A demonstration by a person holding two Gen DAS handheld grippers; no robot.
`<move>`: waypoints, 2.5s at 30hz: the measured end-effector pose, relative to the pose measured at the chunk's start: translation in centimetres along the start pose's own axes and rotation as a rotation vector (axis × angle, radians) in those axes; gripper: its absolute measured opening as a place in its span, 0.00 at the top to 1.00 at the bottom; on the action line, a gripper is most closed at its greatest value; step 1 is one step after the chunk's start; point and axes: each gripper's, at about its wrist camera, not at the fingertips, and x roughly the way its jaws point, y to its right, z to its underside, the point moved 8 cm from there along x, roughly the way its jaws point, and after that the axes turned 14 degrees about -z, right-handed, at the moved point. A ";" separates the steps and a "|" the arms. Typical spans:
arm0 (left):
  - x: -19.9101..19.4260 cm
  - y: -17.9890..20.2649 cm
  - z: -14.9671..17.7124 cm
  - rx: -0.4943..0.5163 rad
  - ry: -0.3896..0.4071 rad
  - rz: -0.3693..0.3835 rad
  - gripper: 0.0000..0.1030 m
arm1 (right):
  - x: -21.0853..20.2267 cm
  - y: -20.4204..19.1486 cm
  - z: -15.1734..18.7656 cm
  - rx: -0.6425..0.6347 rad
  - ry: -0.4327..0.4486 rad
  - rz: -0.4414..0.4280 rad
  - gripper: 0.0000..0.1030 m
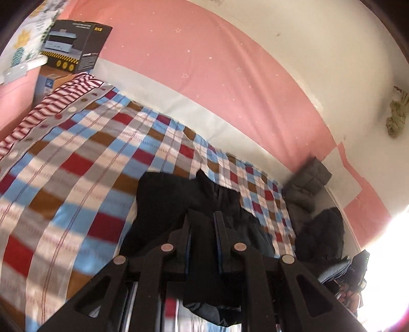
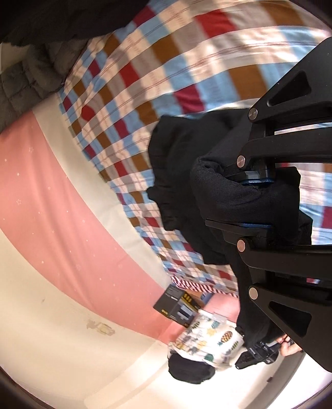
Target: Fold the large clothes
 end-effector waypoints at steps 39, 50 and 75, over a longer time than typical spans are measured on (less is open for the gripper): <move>21.0 2.0 -6.4 0.017 -0.128 -0.041 0.47 | 15.6 9.3 -9.0 -0.066 -0.001 0.115 0.24; 25.9 10.5 9.1 0.370 -0.197 -0.025 0.43 | 21.0 7.4 2.8 -0.450 -0.154 0.355 0.24; 18.6 -5.7 5.6 0.191 -0.104 -0.363 0.41 | 10.3 15.7 5.8 -0.030 -0.134 0.291 0.23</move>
